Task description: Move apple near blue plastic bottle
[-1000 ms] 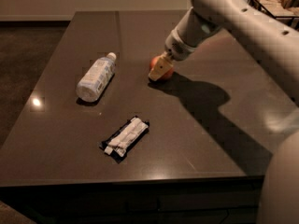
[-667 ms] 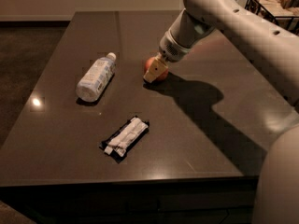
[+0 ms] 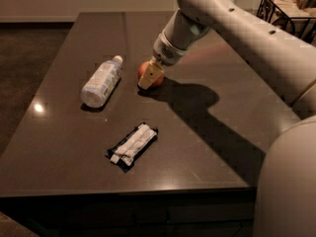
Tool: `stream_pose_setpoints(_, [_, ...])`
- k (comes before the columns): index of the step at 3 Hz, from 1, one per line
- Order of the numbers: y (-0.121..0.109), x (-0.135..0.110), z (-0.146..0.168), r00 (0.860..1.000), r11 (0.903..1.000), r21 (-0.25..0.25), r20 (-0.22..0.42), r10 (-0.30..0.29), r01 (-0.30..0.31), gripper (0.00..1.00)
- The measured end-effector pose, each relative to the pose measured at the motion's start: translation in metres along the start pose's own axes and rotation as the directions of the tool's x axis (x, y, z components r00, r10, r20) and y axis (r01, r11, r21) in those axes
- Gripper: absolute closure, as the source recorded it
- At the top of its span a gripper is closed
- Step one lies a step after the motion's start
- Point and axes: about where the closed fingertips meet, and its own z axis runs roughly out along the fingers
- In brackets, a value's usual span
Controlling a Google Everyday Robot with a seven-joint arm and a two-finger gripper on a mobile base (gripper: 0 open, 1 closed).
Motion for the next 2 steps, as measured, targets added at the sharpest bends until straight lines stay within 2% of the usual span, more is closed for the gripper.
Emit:
stream_pose_setpoints(1, [0.014,-0.027,0.012,0.998,0.9967,-0.047,0.022,-0.066,0.067,1.00])
stream_pose_setpoints(2, [0.022,-0.041,0.021,0.994,0.9921,-0.073,0.030,-0.101,0.103,0.96])
